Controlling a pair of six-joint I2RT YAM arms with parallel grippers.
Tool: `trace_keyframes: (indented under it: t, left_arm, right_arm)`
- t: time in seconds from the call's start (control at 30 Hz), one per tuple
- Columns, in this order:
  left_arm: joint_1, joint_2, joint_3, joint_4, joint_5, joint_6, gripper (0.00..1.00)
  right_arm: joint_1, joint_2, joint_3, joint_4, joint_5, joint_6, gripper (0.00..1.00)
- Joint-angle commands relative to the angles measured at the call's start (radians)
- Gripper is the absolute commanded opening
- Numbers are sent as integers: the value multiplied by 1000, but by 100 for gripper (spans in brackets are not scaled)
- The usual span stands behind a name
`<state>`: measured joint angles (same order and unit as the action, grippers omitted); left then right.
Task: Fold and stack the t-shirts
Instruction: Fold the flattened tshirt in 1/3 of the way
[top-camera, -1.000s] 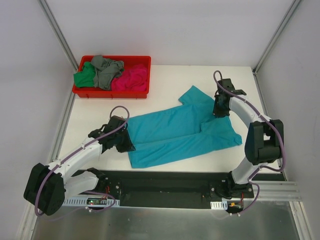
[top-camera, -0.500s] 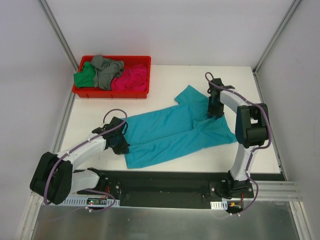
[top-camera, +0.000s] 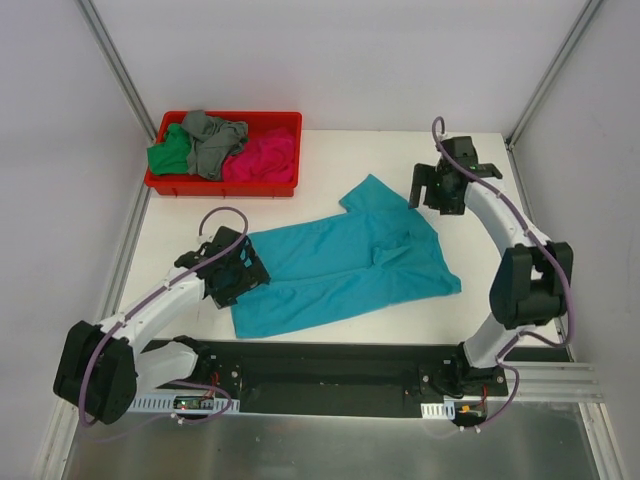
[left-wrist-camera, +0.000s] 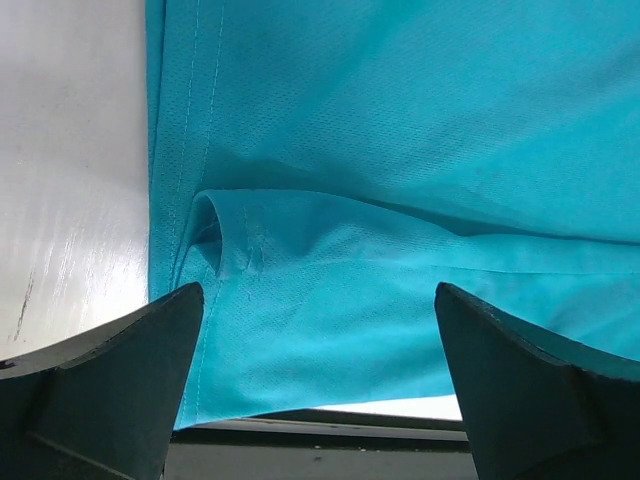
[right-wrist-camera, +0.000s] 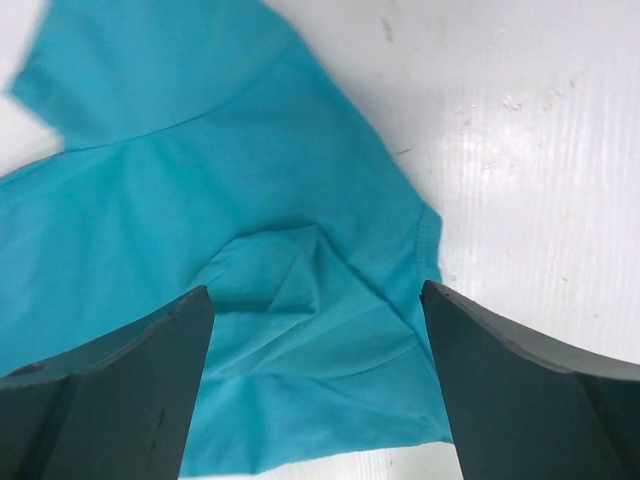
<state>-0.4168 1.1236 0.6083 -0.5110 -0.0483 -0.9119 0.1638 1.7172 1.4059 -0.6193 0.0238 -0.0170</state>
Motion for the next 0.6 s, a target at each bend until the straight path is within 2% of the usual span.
trace_keyframes:
  t: [0.0, 0.1, 0.17, 0.3, 0.4, 0.5, 0.57]
  left_arm:
    - [9, -100, 57, -70, -53, 22, 99]
    - [9, -142, 70, -87, -58, 41, 99]
    - [9, -156, 77, -112, -73, 45, 99]
    - [9, -182, 70, -136, -110, 67, 99]
    - [9, -199, 51, -136, -91, 84, 99]
    - [9, -206, 31, -136, -90, 91, 99]
    - [10, -212, 25, -136, -94, 94, 99]
  right_arm:
    - [-12, -106, -63, 23, -301, -55, 93]
    - [57, -113, -116, 52, -400, -63, 96]
    - [126, -100, -131, 52, -357, -64, 96]
    - [241, -44, -113, 24, -162, -44, 99]
    - [289, 24, -79, -14, -87, -20, 86]
    - [331, 79, -45, -51, 3, -3, 78]
    - [345, 114, -38, -59, 11, 11, 70]
